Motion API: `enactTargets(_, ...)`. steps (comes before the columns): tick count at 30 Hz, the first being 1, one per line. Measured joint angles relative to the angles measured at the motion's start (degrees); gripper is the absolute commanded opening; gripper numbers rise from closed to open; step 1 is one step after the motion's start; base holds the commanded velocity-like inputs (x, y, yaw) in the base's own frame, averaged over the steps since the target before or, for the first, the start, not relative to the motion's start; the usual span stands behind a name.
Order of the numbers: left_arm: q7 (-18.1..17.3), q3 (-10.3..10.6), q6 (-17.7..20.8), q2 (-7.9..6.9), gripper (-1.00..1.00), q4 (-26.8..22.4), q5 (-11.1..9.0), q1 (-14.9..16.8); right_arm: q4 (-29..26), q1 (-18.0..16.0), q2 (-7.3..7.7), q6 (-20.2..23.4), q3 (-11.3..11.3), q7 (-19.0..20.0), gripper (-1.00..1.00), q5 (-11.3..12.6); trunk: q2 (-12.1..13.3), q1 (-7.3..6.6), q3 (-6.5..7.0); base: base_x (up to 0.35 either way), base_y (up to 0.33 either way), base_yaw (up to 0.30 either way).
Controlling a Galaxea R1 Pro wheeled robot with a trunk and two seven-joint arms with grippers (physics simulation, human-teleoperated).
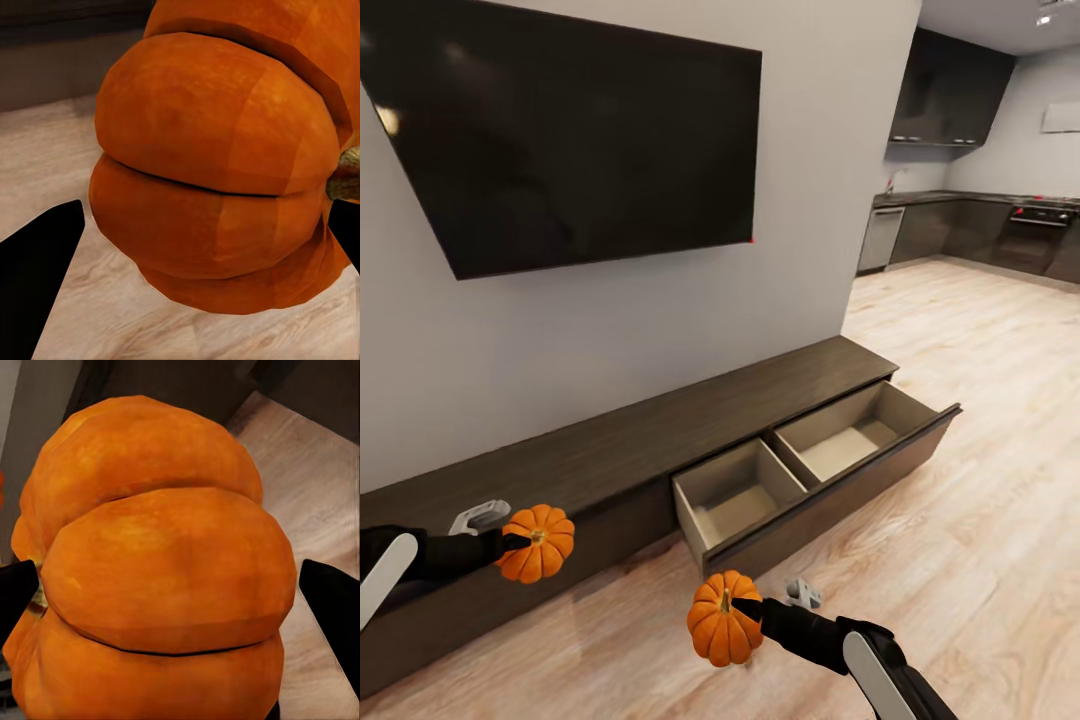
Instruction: Place each of the two pumpkins and all three candles from the living room inside a cabinet in the living room (use any cabinet), then make sure every cabinet is closed, and position the cauldron so it is next to a table in the living room.
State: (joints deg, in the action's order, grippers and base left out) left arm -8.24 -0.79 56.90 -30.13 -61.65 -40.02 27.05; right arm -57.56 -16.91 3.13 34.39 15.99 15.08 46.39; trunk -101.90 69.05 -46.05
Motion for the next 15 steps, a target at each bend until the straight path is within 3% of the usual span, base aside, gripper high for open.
enactTargets(15, 0.0, 0.0, 0.0, 0.09, -1.00, 0.0, 0.0, 0.0, 0.1, 0.0, 0.00, 0.0, 0.0, 0.1, -1.00, 0.1, 0.0, -0.01, -0.42, 0.036, -0.011, -0.256)
